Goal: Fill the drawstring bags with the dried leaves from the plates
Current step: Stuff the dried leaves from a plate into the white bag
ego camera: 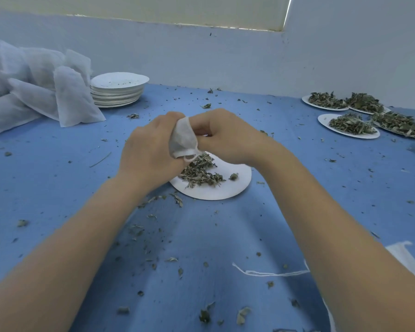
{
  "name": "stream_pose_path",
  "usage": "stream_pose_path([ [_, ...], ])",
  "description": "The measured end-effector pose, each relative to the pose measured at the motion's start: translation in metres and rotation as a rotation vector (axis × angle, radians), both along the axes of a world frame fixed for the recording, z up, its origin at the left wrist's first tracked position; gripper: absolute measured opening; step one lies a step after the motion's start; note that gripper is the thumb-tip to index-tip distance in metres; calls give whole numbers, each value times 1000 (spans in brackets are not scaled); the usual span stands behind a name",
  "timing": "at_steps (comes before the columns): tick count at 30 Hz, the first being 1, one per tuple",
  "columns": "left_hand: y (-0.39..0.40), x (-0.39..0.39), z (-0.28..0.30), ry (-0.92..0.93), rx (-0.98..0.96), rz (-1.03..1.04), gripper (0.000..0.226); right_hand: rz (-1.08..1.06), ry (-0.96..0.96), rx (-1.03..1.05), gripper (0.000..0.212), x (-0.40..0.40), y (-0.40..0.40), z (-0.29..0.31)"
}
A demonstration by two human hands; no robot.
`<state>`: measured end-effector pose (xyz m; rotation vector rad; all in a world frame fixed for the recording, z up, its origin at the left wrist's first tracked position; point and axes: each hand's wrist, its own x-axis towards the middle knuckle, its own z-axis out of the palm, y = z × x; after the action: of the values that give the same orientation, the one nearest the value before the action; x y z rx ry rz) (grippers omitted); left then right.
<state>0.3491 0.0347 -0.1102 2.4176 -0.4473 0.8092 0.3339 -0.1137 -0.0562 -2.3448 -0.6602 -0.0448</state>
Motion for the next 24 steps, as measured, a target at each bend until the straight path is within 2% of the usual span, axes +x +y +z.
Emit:
stream_pose_path([
  [2, 2, 1, 1, 3, 9, 8, 53, 16, -12, 13, 23, 0, -5, 4],
  [4, 2, 0, 2, 14, -13, 12, 56, -16, -52, 112, 20, 1, -7, 6],
  [6, 1, -1, 3, 14, -23, 7, 57, -72, -140, 152, 18, 1, -5, 3],
  [8, -1, -1, 2, 20, -18, -11, 55, -94, -217, 62, 21, 3, 1, -2],
  [10, -3, -1, 2, 44, -31, -35, 55, -103, -213, -24, 42, 4, 9, -6],
  [12, -3, -2, 1, 61, -51, -58, 59, -82, -176, -67, 43, 4, 12, -8],
  [15, 1, -3, 3, 74, -67, -69, 66, 21, -45, 90, 26, 2, 6, -7],
  [19, 11, 0, 7, 53, -45, -52, 65, 116, 32, 325, 29, 1, -4, -5],
  [22, 20, 6, 4, 58, -3, 4, 58, -6, -29, 432, 21, 10, -12, -9],
  [24, 25, 10, 0, 80, 17, 50, 60, -169, -109, 270, 20, 16, -16, -15],
])
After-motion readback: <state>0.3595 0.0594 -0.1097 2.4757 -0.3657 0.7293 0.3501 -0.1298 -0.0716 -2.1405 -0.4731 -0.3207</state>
